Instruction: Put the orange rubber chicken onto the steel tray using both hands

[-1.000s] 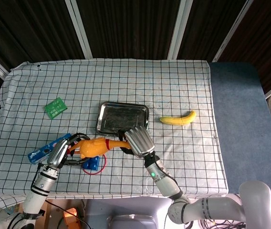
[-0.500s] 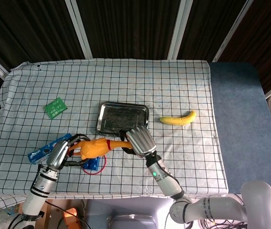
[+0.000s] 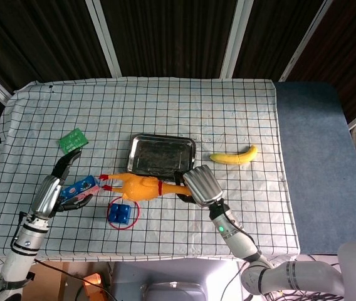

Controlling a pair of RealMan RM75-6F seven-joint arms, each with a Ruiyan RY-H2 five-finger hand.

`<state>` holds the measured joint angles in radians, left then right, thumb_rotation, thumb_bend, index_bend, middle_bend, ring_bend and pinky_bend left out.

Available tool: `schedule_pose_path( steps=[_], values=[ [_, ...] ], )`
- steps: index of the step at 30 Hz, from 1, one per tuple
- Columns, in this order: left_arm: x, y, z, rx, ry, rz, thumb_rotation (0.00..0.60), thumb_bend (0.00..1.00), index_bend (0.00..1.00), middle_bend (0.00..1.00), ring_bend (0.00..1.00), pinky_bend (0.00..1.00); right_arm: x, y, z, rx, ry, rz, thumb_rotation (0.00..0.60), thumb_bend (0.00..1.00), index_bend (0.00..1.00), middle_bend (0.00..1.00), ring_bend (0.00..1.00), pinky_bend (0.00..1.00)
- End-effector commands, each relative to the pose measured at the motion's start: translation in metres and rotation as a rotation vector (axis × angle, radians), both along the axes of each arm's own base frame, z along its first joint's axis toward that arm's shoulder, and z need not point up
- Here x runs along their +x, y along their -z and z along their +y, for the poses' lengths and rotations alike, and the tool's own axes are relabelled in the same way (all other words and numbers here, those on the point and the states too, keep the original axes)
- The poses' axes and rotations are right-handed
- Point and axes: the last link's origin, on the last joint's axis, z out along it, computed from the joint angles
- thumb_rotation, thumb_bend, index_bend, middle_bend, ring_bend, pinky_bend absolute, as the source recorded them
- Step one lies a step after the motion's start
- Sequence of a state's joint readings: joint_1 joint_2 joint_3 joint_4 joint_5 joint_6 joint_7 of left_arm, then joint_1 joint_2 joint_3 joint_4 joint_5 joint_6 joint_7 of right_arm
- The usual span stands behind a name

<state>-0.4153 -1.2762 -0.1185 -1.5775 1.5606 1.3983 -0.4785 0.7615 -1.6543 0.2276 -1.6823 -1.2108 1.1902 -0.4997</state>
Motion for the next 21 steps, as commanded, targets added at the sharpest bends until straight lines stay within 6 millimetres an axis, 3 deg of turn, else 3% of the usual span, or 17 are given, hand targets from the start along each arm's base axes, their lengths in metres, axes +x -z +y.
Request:
schedule_pose_path(
  steps=[1,6,10,14,21],
  values=[
    [-0.012,-0.02,-0.005,0.057,-0.013,0.057,0.6,0.24,0.0,0.0,0.0,0.0,-0.007,-0.001,-0.009,-0.035,0.004,0.028,0.6,0.65,0.95,0.76,0.82,0.89],
    [-0.033,-0.044,-0.022,0.132,-0.06,0.117,0.6,0.24,0.0,0.0,0.0,0.0,-0.014,0.007,-0.036,-0.115,0.002,0.085,0.6,0.65,0.95,0.76,0.82,0.89],
    [-0.05,-0.053,-0.032,0.148,-0.104,0.113,0.6,0.24,0.0,0.0,0.0,0.0,-0.016,0.025,-0.061,-0.163,-0.002,0.122,0.6,0.65,0.95,0.76,0.82,0.89],
    [-0.064,-0.057,-0.029,0.144,-0.133,0.104,0.6,0.24,0.0,0.0,0.0,0.0,-0.014,0.05,-0.083,-0.219,-0.075,0.167,0.6,0.65,0.95,0.76,0.82,0.89],
    [-0.079,-0.058,-0.018,0.133,-0.17,0.089,0.6,0.25,0.0,0.0,0.0,0.0,-0.014,0.085,-0.1,-0.245,-0.052,0.204,0.6,0.65,0.95,0.76,0.82,0.89]
  ],
)
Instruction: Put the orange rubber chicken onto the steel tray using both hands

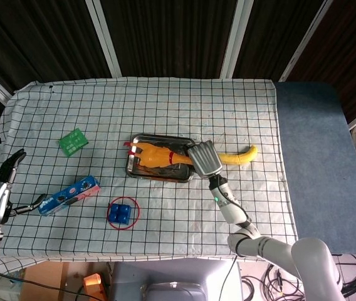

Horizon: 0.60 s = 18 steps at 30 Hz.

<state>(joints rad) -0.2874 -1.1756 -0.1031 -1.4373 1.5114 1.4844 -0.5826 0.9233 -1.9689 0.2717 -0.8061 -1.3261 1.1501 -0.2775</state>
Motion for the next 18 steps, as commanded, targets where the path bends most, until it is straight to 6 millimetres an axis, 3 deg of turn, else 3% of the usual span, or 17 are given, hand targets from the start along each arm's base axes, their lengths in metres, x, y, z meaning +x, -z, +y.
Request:
schedule_pose_path(
  steps=[1,5,7,9,12,14,18],
  values=[
    [-0.005,0.0,0.003,0.0,-0.012,-0.006,0.6,0.25,0.0,0.0,0.0,0.0,0.021,0.04,-0.006,0.028,-0.019,-0.001,0.6,0.65,0.95,0.76,0.82,0.89],
    [-0.009,-0.001,0.004,0.002,-0.02,-0.012,0.6,0.25,0.0,0.0,0.0,0.0,0.016,0.05,-0.01,0.062,0.033,-0.015,0.6,0.64,0.84,0.75,0.74,0.81],
    [-0.012,-0.001,0.004,0.0,-0.024,-0.017,0.6,0.25,0.0,0.0,0.0,0.0,0.013,0.053,-0.011,0.078,0.041,-0.003,0.6,0.61,0.68,0.68,0.65,0.72],
    [-0.013,-0.001,0.004,0.001,-0.024,-0.017,0.6,0.25,0.0,0.0,0.0,0.0,0.01,0.056,-0.012,0.102,0.06,-0.013,0.6,0.52,0.4,0.52,0.49,0.59],
    [-0.013,-0.001,0.004,0.004,-0.021,-0.026,0.6,0.25,0.0,0.0,0.0,0.0,0.003,0.056,-0.014,0.11,0.087,0.007,0.6,0.38,0.08,0.3,0.26,0.39],
    [-0.014,-0.001,0.004,0.006,-0.02,-0.029,0.6,0.25,0.0,0.0,0.0,0.0,-0.002,0.055,-0.016,0.104,0.102,0.016,0.6,0.32,0.0,0.2,0.15,0.31],
    [-0.014,0.0,0.003,0.001,-0.021,-0.036,0.6,0.25,0.0,0.0,0.0,0.0,-0.011,0.052,-0.02,0.094,0.154,0.031,0.6,0.26,0.0,0.06,0.01,0.19]
  ],
)
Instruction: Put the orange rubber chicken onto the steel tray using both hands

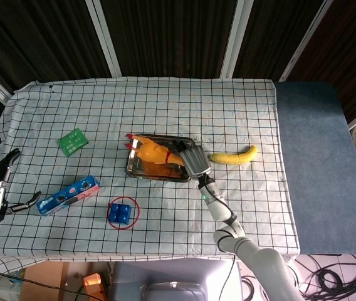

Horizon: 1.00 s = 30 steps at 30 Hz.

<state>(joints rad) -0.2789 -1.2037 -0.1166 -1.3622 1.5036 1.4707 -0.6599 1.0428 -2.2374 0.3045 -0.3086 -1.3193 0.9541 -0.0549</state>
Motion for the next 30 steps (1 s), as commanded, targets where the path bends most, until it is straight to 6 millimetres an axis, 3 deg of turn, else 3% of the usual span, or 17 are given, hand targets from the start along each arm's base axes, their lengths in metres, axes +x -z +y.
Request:
schedule_pose_path(
  steps=[1,9,12,21,25,30],
  values=[
    [0.0,0.001,0.0,-0.004,-0.002,-0.002,0.6,0.25,0.0,0.0,0.0,0.0,-0.007,-0.003,-0.004,-0.009,0.041,0.009,0.6,0.26,0.0,0.05,0.0,0.18],
    [0.0,0.003,0.001,-0.012,-0.007,-0.01,0.6,0.26,0.0,0.0,0.0,0.0,-0.011,-0.006,-0.008,-0.015,0.076,0.022,0.6,0.18,0.0,0.0,0.0,0.16],
    [0.0,0.004,0.003,-0.018,-0.005,-0.015,0.6,0.26,0.0,0.0,0.0,0.0,-0.013,-0.009,-0.011,-0.016,0.081,0.036,0.6,0.1,0.0,0.0,0.0,0.15],
    [0.004,-0.001,-0.005,0.006,0.011,0.006,0.6,0.28,0.0,0.0,0.0,0.0,-0.011,-0.028,-0.008,-0.028,0.034,-0.055,0.6,0.09,0.0,0.0,0.0,0.15],
    [0.004,-0.008,-0.018,0.052,0.015,0.073,0.6,0.3,0.0,0.0,0.0,0.0,-0.019,-0.049,0.01,-0.027,-0.025,-0.121,0.6,0.09,0.0,0.0,0.0,0.15],
    [-0.006,-0.015,-0.057,0.043,-0.133,0.368,0.6,0.33,0.0,0.0,0.0,0.0,-0.053,-0.113,0.072,-0.049,-0.038,-0.153,0.6,0.1,0.0,0.0,0.0,0.14]
  ],
)
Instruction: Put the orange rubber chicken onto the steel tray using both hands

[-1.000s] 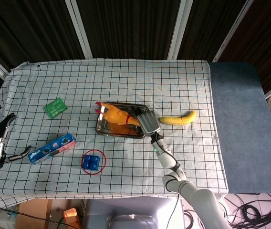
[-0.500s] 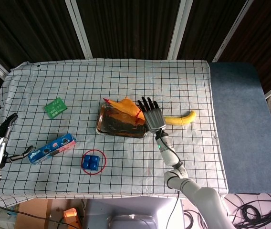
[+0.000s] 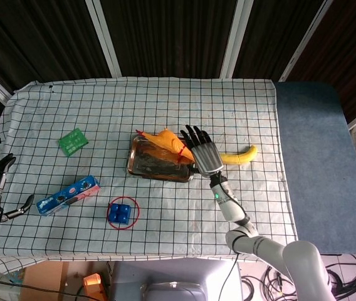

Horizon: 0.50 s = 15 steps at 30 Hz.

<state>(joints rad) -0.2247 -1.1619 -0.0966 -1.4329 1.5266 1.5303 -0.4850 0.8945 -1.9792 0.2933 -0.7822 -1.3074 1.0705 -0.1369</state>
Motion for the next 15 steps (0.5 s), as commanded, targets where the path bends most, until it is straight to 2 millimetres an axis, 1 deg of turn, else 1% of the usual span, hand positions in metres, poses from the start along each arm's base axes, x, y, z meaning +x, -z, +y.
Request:
schedule_pose_path(
  steps=[1,2,4,5,6,7,10,11,14,15],
  values=[
    [-0.008,-0.007,-0.04,0.008,-0.158,0.265,0.6,0.33,0.0,0.0,0.0,0.0,-0.049,-0.081,0.072,-0.054,0.002,-0.004,0.6,0.1,0.0,0.0,0.0,0.14],
    [-0.008,-0.006,-0.049,0.02,-0.199,0.311,0.6,0.34,0.0,0.0,0.0,0.0,-0.063,-0.102,0.091,-0.07,0.041,0.027,0.6,0.1,0.0,0.0,0.0,0.14],
    [-0.009,0.0,-0.058,0.033,-0.238,0.362,0.6,0.34,0.0,0.0,0.0,0.0,-0.084,-0.129,0.119,-0.086,0.11,0.098,0.6,0.1,0.0,0.0,0.0,0.14],
    [-0.012,0.005,-0.064,0.028,-0.257,0.384,0.6,0.34,0.0,0.0,0.0,0.0,-0.099,-0.147,0.137,-0.11,0.163,0.158,0.6,0.1,0.0,0.0,0.0,0.13],
    [-0.014,0.009,-0.068,0.02,-0.27,0.395,0.6,0.34,0.0,0.0,0.0,0.0,-0.114,-0.161,0.152,-0.137,0.209,0.211,0.6,0.1,0.0,0.0,0.0,0.12],
    [-0.017,0.013,-0.071,0.009,-0.289,0.413,0.6,0.34,0.0,0.0,0.0,0.0,-0.129,-0.176,0.171,-0.17,0.252,0.245,0.6,0.1,0.0,0.0,0.0,0.12],
    [-0.015,0.018,-0.076,0.009,-0.296,0.475,0.6,0.34,0.0,0.0,0.0,0.0,-0.161,-0.201,0.213,-0.229,0.345,0.25,0.6,0.1,0.0,0.0,0.0,0.09],
    [-0.013,0.019,-0.076,0.012,-0.289,0.479,0.6,0.34,0.0,0.0,0.0,0.0,-0.168,-0.207,0.223,-0.242,0.361,0.249,0.6,0.1,0.0,0.0,0.0,0.08],
    [-0.01,0.025,-0.077,-0.01,-0.263,0.48,0.6,0.34,0.0,0.0,0.0,0.0,-0.184,-0.22,0.244,-0.285,0.404,0.226,0.6,0.11,0.0,0.0,0.0,0.06],
    [-0.01,0.026,-0.077,-0.023,-0.258,0.479,0.6,0.34,0.0,0.0,0.0,0.0,-0.187,-0.222,0.247,-0.296,0.413,0.206,0.6,0.11,0.0,0.0,0.0,0.06]
  ],
)
